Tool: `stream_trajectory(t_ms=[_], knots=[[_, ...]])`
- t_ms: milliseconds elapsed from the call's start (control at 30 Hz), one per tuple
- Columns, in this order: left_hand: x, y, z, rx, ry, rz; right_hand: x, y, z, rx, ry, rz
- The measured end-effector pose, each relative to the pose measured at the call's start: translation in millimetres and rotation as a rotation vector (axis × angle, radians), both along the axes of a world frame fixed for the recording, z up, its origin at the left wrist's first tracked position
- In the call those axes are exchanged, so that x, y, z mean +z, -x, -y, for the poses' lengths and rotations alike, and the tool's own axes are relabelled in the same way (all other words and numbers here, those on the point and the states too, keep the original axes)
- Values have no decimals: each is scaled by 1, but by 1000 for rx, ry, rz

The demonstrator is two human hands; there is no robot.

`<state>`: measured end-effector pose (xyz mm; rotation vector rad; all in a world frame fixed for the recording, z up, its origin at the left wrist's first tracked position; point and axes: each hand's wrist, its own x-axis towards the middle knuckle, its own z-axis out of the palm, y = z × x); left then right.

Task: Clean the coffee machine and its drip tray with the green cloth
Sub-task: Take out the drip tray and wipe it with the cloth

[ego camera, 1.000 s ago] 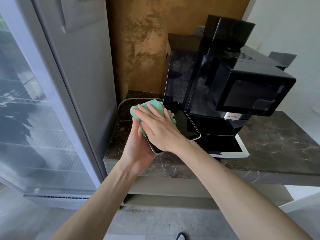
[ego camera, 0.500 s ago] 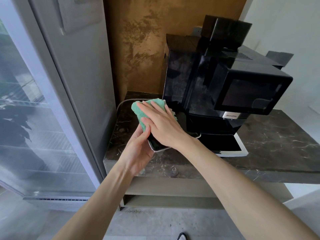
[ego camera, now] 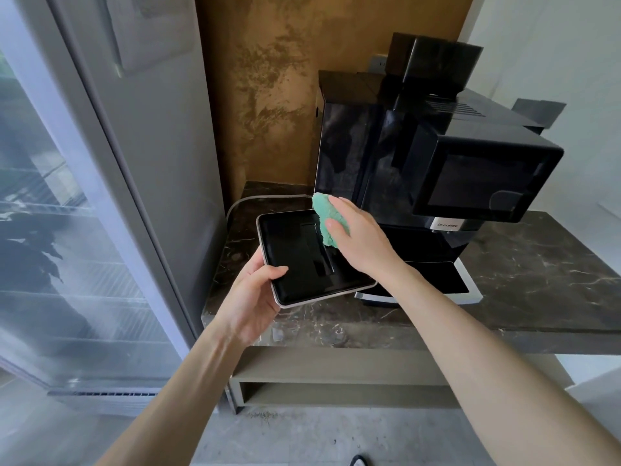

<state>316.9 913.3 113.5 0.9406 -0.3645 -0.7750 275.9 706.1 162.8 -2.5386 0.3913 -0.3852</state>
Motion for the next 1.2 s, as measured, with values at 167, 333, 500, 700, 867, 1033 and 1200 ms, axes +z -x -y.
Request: stream_trajectory(t_ms=[167, 333, 500, 700, 867, 1033, 1200], knots=[[-6, -8, -9, 10, -26, 27, 1, 9, 11, -53, -553, 30], [-8, -29, -26, -99, -118, 105, 11, 19, 14, -12, -1059, -62], [-9, -43, -28, -27, -320, 112, 13, 18, 3, 41, -838, -59], [2, -49, -12, 277, -660, 892, 11, 13, -13, 148, -334, -233], [7, -38, 1, 72, -679, 973, 10, 15, -22, 230, -416, -235], [2, -34, 3, 166, -622, 927, 11, 19, -21, 226, -429, -223], [9, -41, -5, 299, -603, 557, 17, 28, -5, 197, -496, -264]])
